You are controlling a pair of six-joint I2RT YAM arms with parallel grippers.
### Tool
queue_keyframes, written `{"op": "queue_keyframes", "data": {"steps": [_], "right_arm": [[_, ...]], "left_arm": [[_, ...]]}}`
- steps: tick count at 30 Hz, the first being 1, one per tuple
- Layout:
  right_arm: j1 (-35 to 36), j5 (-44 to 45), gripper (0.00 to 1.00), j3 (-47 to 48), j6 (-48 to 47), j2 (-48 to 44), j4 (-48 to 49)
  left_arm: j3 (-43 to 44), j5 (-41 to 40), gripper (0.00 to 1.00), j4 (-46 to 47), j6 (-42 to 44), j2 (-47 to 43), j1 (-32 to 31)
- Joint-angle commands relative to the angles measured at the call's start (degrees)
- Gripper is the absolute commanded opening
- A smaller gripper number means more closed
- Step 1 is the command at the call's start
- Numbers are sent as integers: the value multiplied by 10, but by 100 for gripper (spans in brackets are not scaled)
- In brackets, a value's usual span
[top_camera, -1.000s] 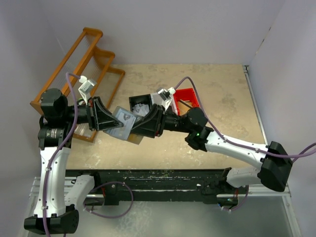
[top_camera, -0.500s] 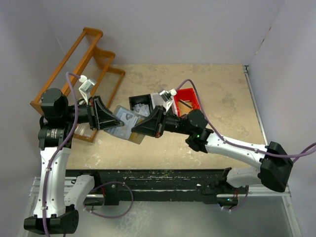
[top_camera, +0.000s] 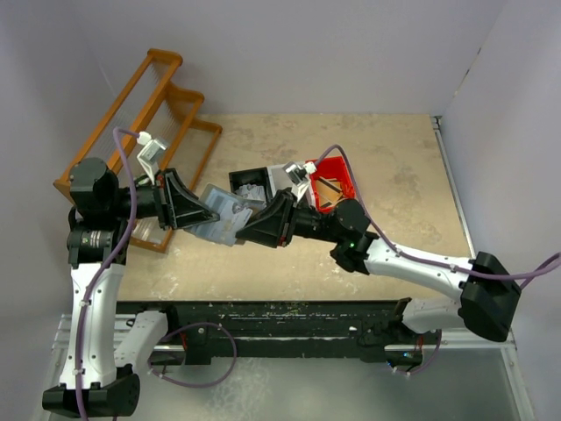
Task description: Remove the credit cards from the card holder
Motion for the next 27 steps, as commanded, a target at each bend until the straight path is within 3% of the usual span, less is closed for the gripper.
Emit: {"op": "queue_keyframes", "data": {"steps": [1, 3, 8, 13, 22, 27], "right_arm": [[-2, -3, 32, 42, 8, 24, 47], [-2, -11, 29, 42, 16, 28, 58], [-3, -5, 0, 18, 22, 6, 64], [-25, 3, 0, -25, 6, -45, 13], [-116, -16, 0, -86, -75, -147, -211], [-140, 39, 0, -35, -163, -112, -366]], "left_arm": [[11, 22, 5, 27, -18, -9, -3], [10, 22, 4, 24, -16, -7, -3], [15, 10, 2, -8, 16, -2, -3], [50, -25, 2, -84, 91, 14, -3], [155, -147, 0, -230, 259, 39, -3], [187, -244, 0, -255, 297, 40, -3]]}}
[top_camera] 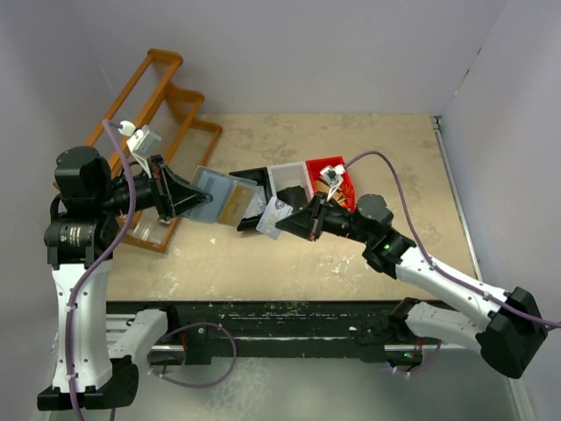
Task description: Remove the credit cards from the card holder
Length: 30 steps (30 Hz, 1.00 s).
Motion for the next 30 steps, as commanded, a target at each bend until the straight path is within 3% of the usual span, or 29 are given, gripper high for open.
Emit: {"op": "queue_keyframes", "data": {"steps": [1, 6, 10, 19, 28, 30], "right_arm": [[-14, 57, 0, 71, -106, 53, -166], [-13, 92, 0, 200, -186, 214, -277], [-13, 135, 0, 324, -214, 339, -311], [-13, 180, 0, 510, -247, 534, -437], [-14, 174, 0, 615, -252, 625, -477], [-13, 175, 7, 628, -253, 632, -485]], "left_arm": [[42, -95, 0, -26, 65, -4, -2], [38, -95, 0, -31, 68, -15, -2], [33, -78, 0, -34, 66, -25, -2], [29, -23, 0, -41, 57, -34, -2], [14, 13, 0, -34, 26, -35, -2], [12, 16, 0, -29, 20, -35, -2]]}}
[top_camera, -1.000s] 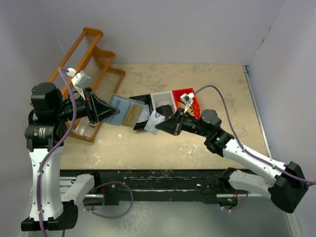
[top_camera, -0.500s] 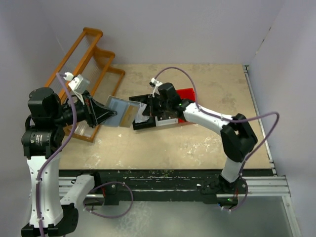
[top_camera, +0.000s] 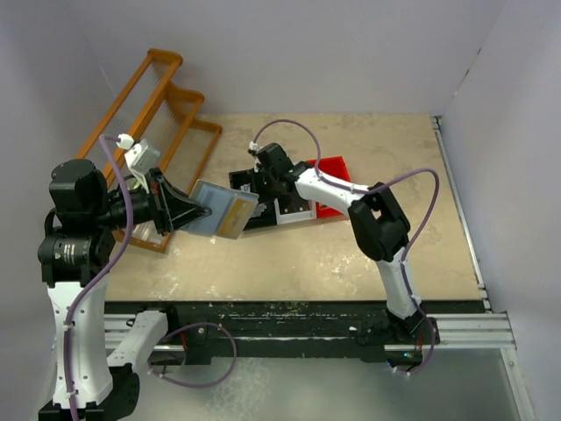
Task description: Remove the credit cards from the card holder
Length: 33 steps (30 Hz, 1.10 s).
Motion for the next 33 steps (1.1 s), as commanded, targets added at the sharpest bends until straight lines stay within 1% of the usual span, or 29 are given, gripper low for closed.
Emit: {"op": "queue_keyframes", "data": {"steps": [1, 5, 7, 8, 9, 12, 14, 16, 18, 19, 21, 24, 27, 29, 31, 33], "right_arm": [[-2, 12, 13, 53, -15, -4, -27], [-1, 36, 32, 53, -15, -22, -36], [-1, 52, 36, 47, -18, -44, -39], [-1, 61, 43, 41, -23, -61, -32], [-1, 65, 48, 34, -27, -77, -27], [-1, 74, 53, 23, -28, -124, -34], [-1, 69, 58, 11, -32, -167, -39], [-2, 52, 65, -15, -22, -223, -32], [-2, 48, 77, -56, -26, -294, 1], [-4, 34, 80, -74, -33, -343, 16], [-10, -33, 85, -103, -43, -410, 58], [-14, -153, 90, -122, -45, -474, 117], [-14, -247, 92, -110, -34, -485, 161], [-5, -307, 97, -98, -32, -476, 177], [13, -330, 97, -95, -32, -471, 189], [37, -342, 97, -86, -42, -463, 180]], "left_arm": [[-1, 28, 0, 33, -22, -4, -2], [1, 38, 0, 38, -26, -7, -2], [1, 43, 0, 38, -26, -7, -2], [0, 44, 0, 37, -26, -7, -2], [0, 45, 0, 37, -25, -7, -2], [2, 53, 0, 37, -25, -6, -2], [5, 55, 0, 39, -28, -5, -2], [5, 59, 0, 40, -29, -2, -2], [3, 58, 0, 40, -29, -3, -2], [-2, 55, 1, 40, -29, -4, -2], [-14, 50, 1, 44, -32, -5, -2], [-37, 61, 1, 62, -43, -9, -2], [-53, 77, 1, 76, -50, -8, -2], [-60, 96, 2, 79, -51, -6, -2], [-64, 112, 4, 80, -52, -2, -2], [-68, 128, 4, 80, -52, -1, -2]]}}
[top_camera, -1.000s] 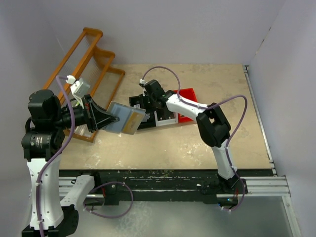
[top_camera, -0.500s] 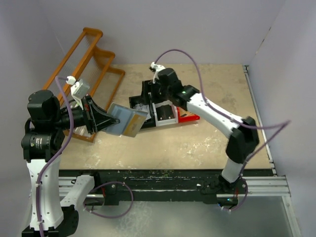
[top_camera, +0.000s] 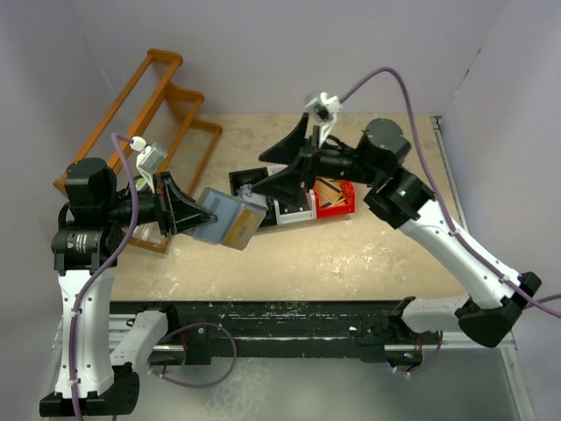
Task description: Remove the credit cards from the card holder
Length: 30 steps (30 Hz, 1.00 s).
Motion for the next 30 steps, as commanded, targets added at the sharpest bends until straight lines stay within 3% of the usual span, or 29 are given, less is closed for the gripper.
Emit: {"op": "queue_keyframes", "data": {"steps": [1, 5, 11, 14, 18, 19, 21, 22, 24, 27, 30], "right_arm": [[50, -102, 97, 19, -22, 44, 6], [85, -117, 96, 54, -60, 78, -35], [97, -161, 80, 83, -78, 112, -69], [100, -182, 57, 80, -78, 119, -69], [101, -178, 6, 71, -74, 122, -71], [100, -173, 0, 69, -70, 120, -67], [101, -163, 0, 60, -54, 114, -52], [101, -158, 0, 52, -37, 108, -37], [98, -131, 0, 29, -1, 91, 12], [97, -51, 0, -30, 65, 52, 117], [97, 36, 0, -131, 158, -2, 283]], "left_arm": [[-5, 64, 4, 40, -12, 1, -2], [-11, 92, 4, 40, -7, 0, -2], [-4, 120, 4, 1, 38, 6, -2], [4, 127, 4, -17, 59, 13, -2], [16, 126, 4, -35, 81, 20, -2], [17, 126, 5, -35, 82, 20, -2], [18, 125, 9, -35, 82, 19, -2], [18, 122, 15, -34, 82, 19, -2], [19, 114, 44, -32, 81, 17, -2], [17, 104, 71, -19, 69, 7, -2], [-5, 93, 77, 43, 14, -17, -2]]}}
